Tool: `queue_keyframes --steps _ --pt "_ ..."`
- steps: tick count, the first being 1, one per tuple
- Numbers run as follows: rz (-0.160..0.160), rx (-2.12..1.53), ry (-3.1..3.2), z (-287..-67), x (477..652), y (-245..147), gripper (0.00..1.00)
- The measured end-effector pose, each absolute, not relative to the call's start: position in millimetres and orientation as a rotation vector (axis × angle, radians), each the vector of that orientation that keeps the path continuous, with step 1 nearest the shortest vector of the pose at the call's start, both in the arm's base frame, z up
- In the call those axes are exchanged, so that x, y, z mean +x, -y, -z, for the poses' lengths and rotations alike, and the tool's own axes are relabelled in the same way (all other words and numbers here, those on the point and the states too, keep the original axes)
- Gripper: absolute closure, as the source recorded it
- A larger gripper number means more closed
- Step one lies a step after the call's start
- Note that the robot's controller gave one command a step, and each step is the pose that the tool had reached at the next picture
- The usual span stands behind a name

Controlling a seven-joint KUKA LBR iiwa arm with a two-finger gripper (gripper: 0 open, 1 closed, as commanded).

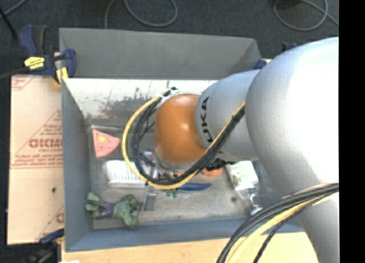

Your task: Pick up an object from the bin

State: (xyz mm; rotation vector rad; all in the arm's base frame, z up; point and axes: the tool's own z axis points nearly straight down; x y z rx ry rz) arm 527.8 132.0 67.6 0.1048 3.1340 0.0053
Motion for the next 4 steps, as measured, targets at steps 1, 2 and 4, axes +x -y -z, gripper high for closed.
queue_keyframes --steps 1,2,4 --pt "-0.001 -0.09 -3.133 -70.4 543.6 -131.4 0.0" --pt "-0.007 0.104 -3.133 -67.8 528.3 -131.2 1.0" --pt "-0.005 0.105 -3.137 -71.1 527.0 -130.9 1.0"
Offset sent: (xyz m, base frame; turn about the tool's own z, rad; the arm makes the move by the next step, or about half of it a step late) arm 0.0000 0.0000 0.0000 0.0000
